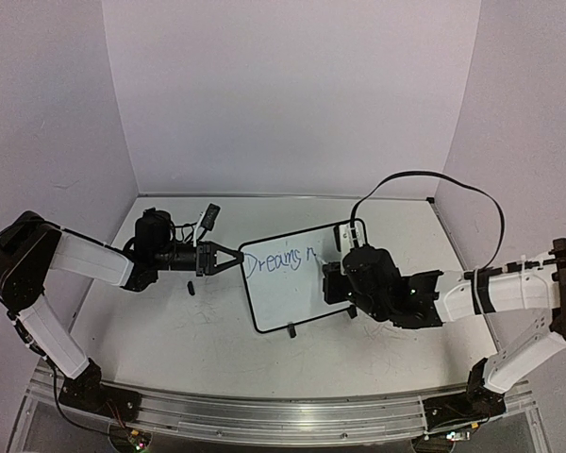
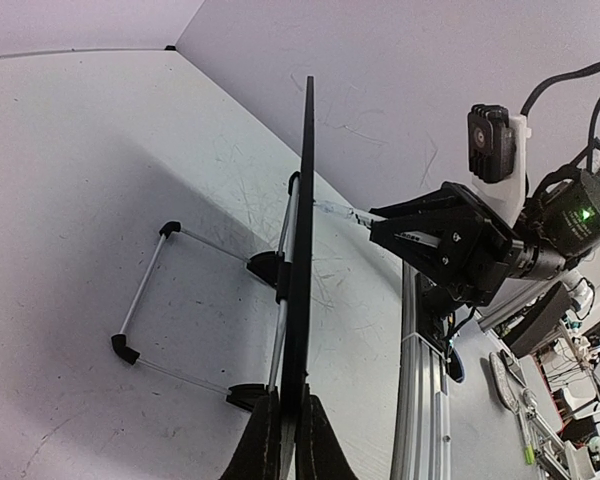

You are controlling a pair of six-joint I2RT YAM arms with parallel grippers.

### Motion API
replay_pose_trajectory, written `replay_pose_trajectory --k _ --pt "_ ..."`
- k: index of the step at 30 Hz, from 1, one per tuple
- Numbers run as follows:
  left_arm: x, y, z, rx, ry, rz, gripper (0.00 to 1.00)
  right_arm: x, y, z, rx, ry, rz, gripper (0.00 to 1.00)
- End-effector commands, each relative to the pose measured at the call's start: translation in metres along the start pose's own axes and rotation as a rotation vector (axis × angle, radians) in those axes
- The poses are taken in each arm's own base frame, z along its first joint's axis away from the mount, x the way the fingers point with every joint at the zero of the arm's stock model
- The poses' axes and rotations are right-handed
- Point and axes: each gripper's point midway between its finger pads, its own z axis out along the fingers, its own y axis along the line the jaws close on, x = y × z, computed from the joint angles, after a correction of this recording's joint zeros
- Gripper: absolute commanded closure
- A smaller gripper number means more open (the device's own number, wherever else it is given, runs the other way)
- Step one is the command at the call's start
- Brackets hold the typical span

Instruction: Write a sentence on the whiteboard

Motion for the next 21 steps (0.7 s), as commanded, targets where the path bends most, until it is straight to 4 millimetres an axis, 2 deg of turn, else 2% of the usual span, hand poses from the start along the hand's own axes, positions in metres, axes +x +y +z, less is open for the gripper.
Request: replay_pose_trajectory --k 1,3,15,21 --pt "-0.011 -0.016 0.0 0.047 -0.003 0.034 1.0 -0.025 -0.005 -0.013 -0.003 -0.054 0.017 1.0" --pt "-0.012 -0.016 0.0 0.045 -0.005 0.034 1.0 -0.033 -0.003 -0.019 -0.036 -0.079 0.033 1.0" --pt "-0.012 -0.017 0.001 0.05 -0.003 0.032 1.0 -0.022 0.005 -0.007 -0.072 -0.051 0.019 1.0" --pt "-0.012 -0.016 0.001 0.048 -0.002 0.031 1.0 -0.019 -0.001 -0.003 -0.044 -0.046 0.026 1.0"
